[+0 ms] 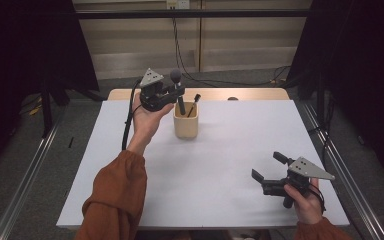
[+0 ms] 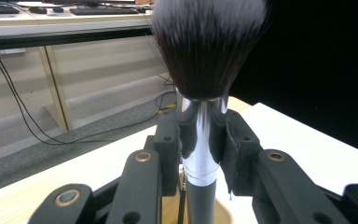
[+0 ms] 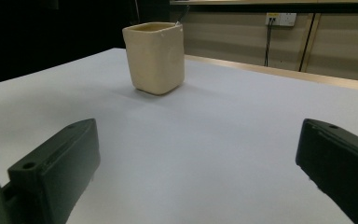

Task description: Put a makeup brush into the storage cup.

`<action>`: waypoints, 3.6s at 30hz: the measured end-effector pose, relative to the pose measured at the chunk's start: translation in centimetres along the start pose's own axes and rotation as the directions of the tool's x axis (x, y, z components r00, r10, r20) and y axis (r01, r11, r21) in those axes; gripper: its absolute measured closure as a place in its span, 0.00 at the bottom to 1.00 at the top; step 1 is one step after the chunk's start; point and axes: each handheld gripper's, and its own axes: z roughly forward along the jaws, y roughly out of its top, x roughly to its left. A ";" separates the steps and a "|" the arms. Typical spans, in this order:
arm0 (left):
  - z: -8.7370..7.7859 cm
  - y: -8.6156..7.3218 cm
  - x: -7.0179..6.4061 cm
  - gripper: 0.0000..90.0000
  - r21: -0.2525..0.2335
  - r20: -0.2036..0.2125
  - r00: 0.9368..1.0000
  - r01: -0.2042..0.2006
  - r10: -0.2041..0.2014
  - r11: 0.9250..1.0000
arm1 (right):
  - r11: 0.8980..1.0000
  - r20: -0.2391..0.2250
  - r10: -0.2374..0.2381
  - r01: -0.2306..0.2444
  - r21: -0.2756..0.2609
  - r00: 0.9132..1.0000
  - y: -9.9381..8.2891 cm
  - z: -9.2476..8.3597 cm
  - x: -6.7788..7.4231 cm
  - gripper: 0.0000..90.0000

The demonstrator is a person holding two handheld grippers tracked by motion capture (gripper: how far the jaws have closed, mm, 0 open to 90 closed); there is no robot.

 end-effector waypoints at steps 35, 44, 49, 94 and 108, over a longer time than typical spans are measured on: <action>1.1 -3.4 0.9 0.79 0.070 -0.015 1.000 0.020 -0.019 0.997 | 1.000 -0.010 -0.003 0.003 0.009 1.000 -0.1 0.1 0.1 0.00; 1.5 -4.2 0.9 0.79 0.089 -0.012 1.000 0.017 -0.016 0.996 | 1.000 -0.012 -0.004 0.004 0.010 1.000 -0.2 0.1 0.1 0.00; 1.7 -4.4 0.8 0.78 0.093 -0.010 1.000 0.015 -0.014 0.996 | 1.000 -0.012 -0.001 0.001 0.009 1.000 -0.2 0.2 0.1 0.00; 1.7 -6.8 1.3 0.06 0.058 -0.075 0.995 0.073 -0.069 0.996 | 1.000 -0.021 -0.007 0.008 0.013 1.000 -0.3 0.3 0.0 0.00; 0.4 -6.0 1.2 0.03 0.010 -0.041 0.998 0.050 -0.049 0.999 | 1.000 -0.025 0.001 -0.001 0.013 1.000 -0.3 0.6 -0.3 0.00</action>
